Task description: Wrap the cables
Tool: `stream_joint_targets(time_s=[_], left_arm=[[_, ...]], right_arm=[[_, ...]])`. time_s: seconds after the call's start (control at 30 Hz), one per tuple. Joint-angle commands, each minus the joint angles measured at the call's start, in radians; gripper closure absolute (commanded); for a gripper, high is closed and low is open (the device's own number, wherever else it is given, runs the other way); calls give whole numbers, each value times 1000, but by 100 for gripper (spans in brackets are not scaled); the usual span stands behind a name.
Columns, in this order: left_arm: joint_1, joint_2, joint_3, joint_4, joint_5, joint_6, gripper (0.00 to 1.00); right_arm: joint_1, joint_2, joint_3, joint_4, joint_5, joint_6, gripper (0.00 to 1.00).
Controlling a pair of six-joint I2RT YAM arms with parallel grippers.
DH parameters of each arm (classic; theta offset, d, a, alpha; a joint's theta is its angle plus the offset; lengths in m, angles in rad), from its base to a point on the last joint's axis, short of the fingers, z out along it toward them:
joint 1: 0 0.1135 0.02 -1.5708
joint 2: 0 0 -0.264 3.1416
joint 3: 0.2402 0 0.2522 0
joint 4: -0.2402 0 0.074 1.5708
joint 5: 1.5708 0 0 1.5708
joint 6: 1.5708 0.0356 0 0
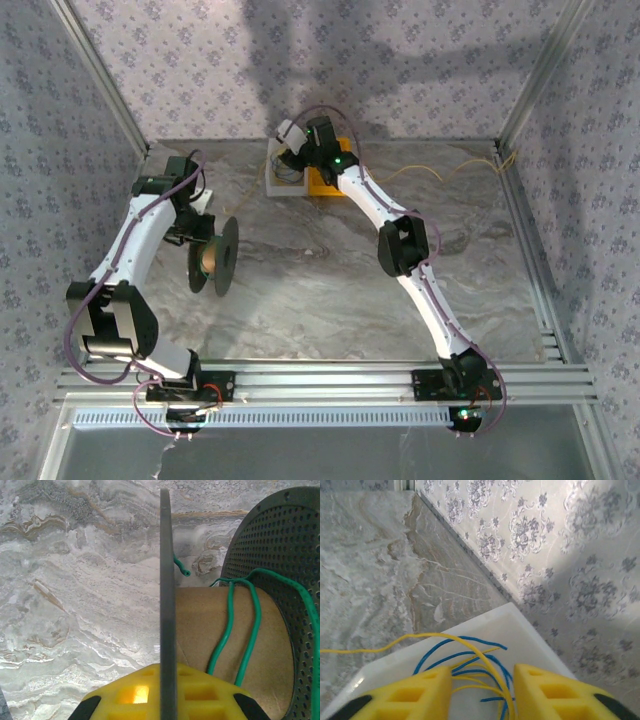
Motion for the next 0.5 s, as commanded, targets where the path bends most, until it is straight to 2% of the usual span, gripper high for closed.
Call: stream_joint_targets(time_s=[0.0,0.23,0.43,0.47], left_arm=[[2,14,8,1,40,-7,100],[2,21,8,18,62,-6,100],[2,-2,-14,36,79,-13,100],[2,-6,-17,37,80,-11,100]], right_arm=[[5,15,59,32,58,-3,75],[6,-42,62,-12,57,-38,100],[7,-95,35,-37,30,-47,100],[5,-100,29,-38,16,-46,96]])
